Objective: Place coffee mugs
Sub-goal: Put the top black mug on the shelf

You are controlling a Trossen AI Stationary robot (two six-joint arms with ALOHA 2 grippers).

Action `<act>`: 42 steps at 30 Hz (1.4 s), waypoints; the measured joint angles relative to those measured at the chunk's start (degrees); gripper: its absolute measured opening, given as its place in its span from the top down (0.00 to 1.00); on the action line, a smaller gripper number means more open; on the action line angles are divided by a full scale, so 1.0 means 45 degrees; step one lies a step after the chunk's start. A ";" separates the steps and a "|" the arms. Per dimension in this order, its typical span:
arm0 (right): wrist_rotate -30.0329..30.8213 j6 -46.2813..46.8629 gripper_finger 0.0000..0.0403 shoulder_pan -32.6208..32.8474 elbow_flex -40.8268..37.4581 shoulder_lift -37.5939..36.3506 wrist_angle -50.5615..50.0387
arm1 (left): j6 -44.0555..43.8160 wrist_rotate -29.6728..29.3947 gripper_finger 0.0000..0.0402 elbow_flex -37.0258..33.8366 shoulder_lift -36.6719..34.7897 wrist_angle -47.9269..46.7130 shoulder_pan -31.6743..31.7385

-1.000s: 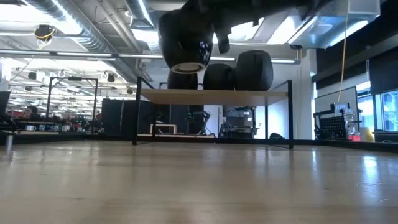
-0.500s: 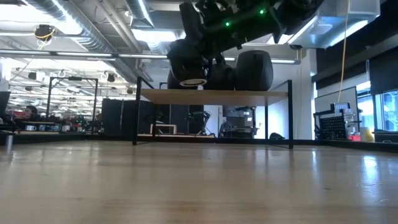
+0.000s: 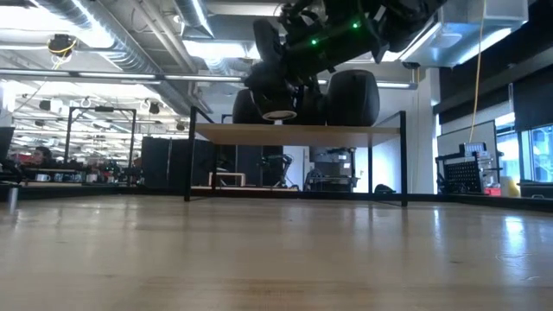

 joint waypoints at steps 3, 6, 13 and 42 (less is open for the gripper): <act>0.0012 0.0239 0.97 -0.0181 0.0000 -0.0022 -0.0015 | 0.0004 0.0005 0.69 0.0000 0.0000 0.0000 0.0000; 0.0037 0.0303 0.97 -0.0287 0.0000 -0.0022 -0.0111 | 0.0005 0.0005 0.69 0.0000 0.0000 0.0000 0.0000; 0.0612 0.0728 0.97 -0.0335 -0.0005 -0.0022 -0.0554 | 0.0010 -0.0005 0.69 0.0000 0.0000 0.0000 0.0000; 0.1579 0.0876 0.91 -0.0762 0.0005 -0.0032 -0.1283 | 0.0025 -0.0326 0.69 0.0000 0.0000 0.0006 0.0000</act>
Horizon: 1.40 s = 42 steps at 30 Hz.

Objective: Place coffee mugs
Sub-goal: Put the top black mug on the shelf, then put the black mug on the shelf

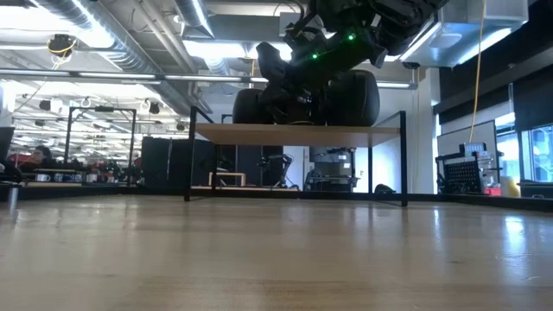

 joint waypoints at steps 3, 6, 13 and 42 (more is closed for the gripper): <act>-0.0003 0.0008 0.92 -0.0066 0.0000 0.0000 -0.0019 | 0.0004 0.0000 0.69 0.0000 0.0000 0.0039 -0.0002; 0.0078 0.0018 0.91 -0.0079 0.0000 0.0000 -0.0024 | 0.0004 0.0000 0.69 0.0000 0.0000 0.0106 0.0000; 0.0344 0.0115 0.79 -0.0052 0.0000 0.0000 -0.0068 | 0.0004 0.0005 0.69 0.0000 0.0000 0.0101 -0.0005; 0.1093 0.3038 0.59 0.1315 0.5699 -0.0515 -1.3186 | 0.0092 0.0013 0.69 0.0005 0.0005 0.0078 -0.0001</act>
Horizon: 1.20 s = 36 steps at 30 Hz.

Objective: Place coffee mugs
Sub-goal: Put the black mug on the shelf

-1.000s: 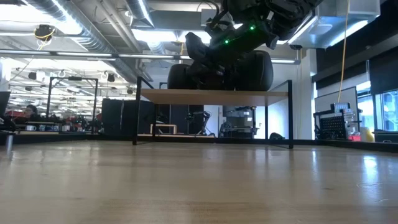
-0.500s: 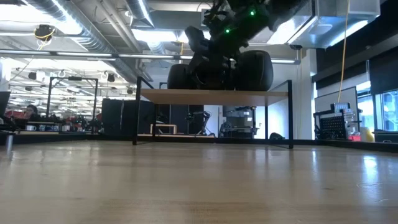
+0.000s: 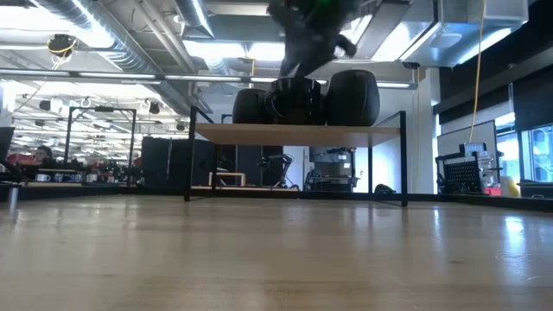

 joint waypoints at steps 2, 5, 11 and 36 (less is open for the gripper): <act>-0.0486 0.0612 0.59 0.0267 0.0845 -0.0002 -0.1274 | 0.0000 -0.0154 0.69 0.0000 0.0000 -0.0001 0.0007; -0.1214 0.0463 0.59 0.1151 0.1824 -0.0223 -0.2299 | -0.0053 -0.0832 0.69 0.0000 0.0022 0.0015 0.0262; -0.2805 -0.0874 0.59 0.4127 0.1880 -0.1596 -0.2855 | 0.0434 -0.0449 0.69 0.0005 0.0788 0.0775 0.2179; 0.0049 0.5675 0.59 0.9311 -0.8025 -0.6504 0.1558 | 0.6673 0.0945 0.97 0.1375 0.6770 0.4217 1.1125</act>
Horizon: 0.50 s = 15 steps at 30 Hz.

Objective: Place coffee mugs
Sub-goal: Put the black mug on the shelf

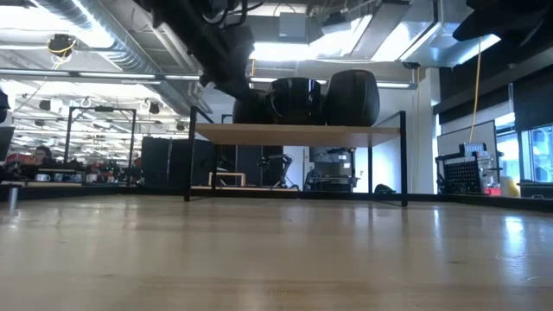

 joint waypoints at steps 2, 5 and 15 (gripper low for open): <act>0.0075 0.0009 0.59 0.0000 -0.0005 0.0000 -0.0044 | -0.0248 -0.0605 0.98 0.0000 0.0117 0.0238 0.0032; 0.0280 0.0010 0.59 -0.0004 -0.0005 0.0000 -0.0034 | -0.0696 -0.0400 0.98 0.0000 0.0247 0.0780 -0.0001; 0.0272 0.0010 0.59 -0.0005 -0.0005 0.0000 -0.0164 | -0.1041 0.0854 1.00 -0.0005 0.0509 0.1492 -0.0180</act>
